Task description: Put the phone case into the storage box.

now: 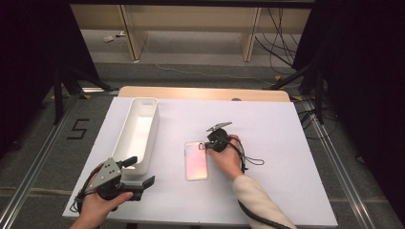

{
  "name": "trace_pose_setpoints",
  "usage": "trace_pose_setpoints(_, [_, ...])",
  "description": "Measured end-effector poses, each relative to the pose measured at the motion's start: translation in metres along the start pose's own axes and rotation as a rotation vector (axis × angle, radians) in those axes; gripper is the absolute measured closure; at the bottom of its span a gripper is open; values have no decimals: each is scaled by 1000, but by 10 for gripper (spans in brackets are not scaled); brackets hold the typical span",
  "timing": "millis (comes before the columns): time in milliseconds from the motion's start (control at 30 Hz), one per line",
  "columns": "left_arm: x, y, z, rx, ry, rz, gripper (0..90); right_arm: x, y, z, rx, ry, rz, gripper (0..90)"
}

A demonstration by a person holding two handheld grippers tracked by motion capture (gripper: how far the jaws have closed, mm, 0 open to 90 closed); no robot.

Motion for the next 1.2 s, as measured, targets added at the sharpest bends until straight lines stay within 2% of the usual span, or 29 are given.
trace_pose_setpoints(233, [0, 0, 0, -6, 2, 0, 70, -1, 0, 1, -4, -6, 5, 900])
trace_pose_setpoints(300, [0, 0, 0, -8, 2, 0, 70, -4, 2, 4, -33, -7, 33, 900])
trace_pose_setpoints(367, [0, 0, 0, -9, 2, 0, 70, -6, 3, 4, -33, -12, 39, 900])
trace_pose_setpoints(433, [0, 0, 0, -13, 1, 1, 71, -13, 3, 3, -47, -10, 34, 853])
trace_pose_setpoints(467, [0, 0, 0, -10, -1, 1, 72, -22, 3, 0, -72, -9, 9, 814])
trace_pose_setpoints(500, [0, 0, 0, -11, -2, 1, 72, -24, 3, -1, -107, -17, 27, 785])
trace_pose_setpoints(533, [0, 0, 0, -10, -3, 0, 72, -24, 3, -1, -107, -17, 27, 785])
trace_pose_setpoints(600, [0, 0, 0, -6, -4, 1, 72, -35, -1, -6, -165, 18, -29, 693])
trace_pose_setpoints(633, [0, 0, 0, -4, -3, 2, 71, -36, -3, -7, -187, 12, -22, 665])
trace_pose_setpoints(667, [0, 0, 0, -6, 0, 1, 72, -40, -5, -9, -193, 35, -50, 632])
trace_pose_setpoints(700, [0, 0, 1, -5, -1, 1, 71, -43, -7, -10, -199, 36, -62, 609])
trace_pose_setpoints(867, [0, 0, 2, -15, -1, -2, 72, -50, -13, -15, -243, 61, -84, 529])
trace_pose_setpoints(900, [0, 0, 2, -15, 0, -2, 72, -52, -15, -21, -289, 70, -114, 493])
trace_pose_setpoints(967, [0, 0, 1, -7, 0, -1, 72, -54, -17, -26, -355, 79, -145, 473])
trace_pose_setpoints(1000, [0, 0, 1, -7, 0, -1, 72, -54, -17, -26, -355, 79, -145, 473])
trace_pose_setpoints(1033, [1, 0, 1, -17, -3, 2, 72, -55, -18, -30, -379, 80, -168, 468])
trace_pose_setpoints(1167, [1, -1, 1, -9, -6, 1, 72, -57, -21, -44, -466, 110, -237, 448])
trace_pose_setpoints(1200, [1, -1, 1, -9, -6, 1, 72, -57, -22, -50, -481, 99, -260, 437])
Point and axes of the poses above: each handheld gripper's, and its own axes: x roughly forward along the jaws, y roughly out of its top, z roughly to its right, the point moved 5 cm from there along x, roughly forward along the jaws, and after that the axes turned 3 degrees about -z, right-handed, at the moved point
